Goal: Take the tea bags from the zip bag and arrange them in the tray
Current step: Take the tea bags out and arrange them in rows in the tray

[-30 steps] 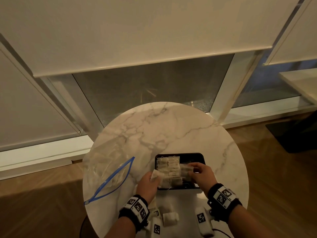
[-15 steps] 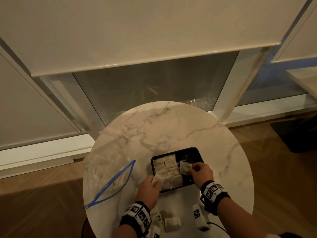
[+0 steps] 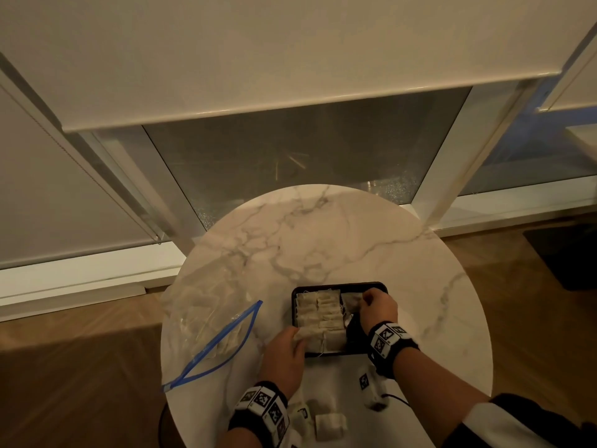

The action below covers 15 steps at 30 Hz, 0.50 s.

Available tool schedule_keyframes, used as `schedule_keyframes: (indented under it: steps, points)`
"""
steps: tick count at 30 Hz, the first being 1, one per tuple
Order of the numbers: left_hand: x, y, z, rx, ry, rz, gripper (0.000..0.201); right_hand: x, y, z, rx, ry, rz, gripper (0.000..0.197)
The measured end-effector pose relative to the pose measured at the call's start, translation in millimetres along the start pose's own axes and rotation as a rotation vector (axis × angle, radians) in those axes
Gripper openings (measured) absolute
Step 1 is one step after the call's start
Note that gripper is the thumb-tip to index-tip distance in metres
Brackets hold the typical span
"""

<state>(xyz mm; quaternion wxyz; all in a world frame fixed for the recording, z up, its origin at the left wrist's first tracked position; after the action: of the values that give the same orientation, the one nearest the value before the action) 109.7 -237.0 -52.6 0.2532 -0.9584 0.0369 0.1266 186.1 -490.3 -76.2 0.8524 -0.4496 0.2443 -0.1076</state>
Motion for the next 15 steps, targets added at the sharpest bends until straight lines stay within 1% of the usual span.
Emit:
schedule_keyframes:
  steps: [4, 7, 15]
  points:
    - [0.5, -4.8, -5.6, 0.042, 0.012, -0.014, 0.011, 7.4, 4.0, 2.1, 0.005, 0.021, 0.011, 0.018]
    - [1.1, -5.5, -2.9, 0.056, -0.005, -0.016, 0.015, 11.2, 11.4, 0.3, 0.036, 0.056, 0.040, 0.019]
    - [5.9, -4.8, 0.9, 0.089, -0.030, -0.017, 0.017, 17.5, 22.6, -3.5, 0.072, 0.112, 0.086, 0.022]
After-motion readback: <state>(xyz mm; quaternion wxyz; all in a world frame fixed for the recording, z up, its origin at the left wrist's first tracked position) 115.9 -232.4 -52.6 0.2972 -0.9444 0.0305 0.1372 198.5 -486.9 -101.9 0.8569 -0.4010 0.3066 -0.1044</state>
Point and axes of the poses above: each hand's wrist, its own x-axis towards the middle knuckle, its own y-axis out of the palm, z = x × y, the point moved 10 cm from there along x, towards the middle knuckle, and after that the axes turned 8 degrees about -x, right-handed, at the moved point
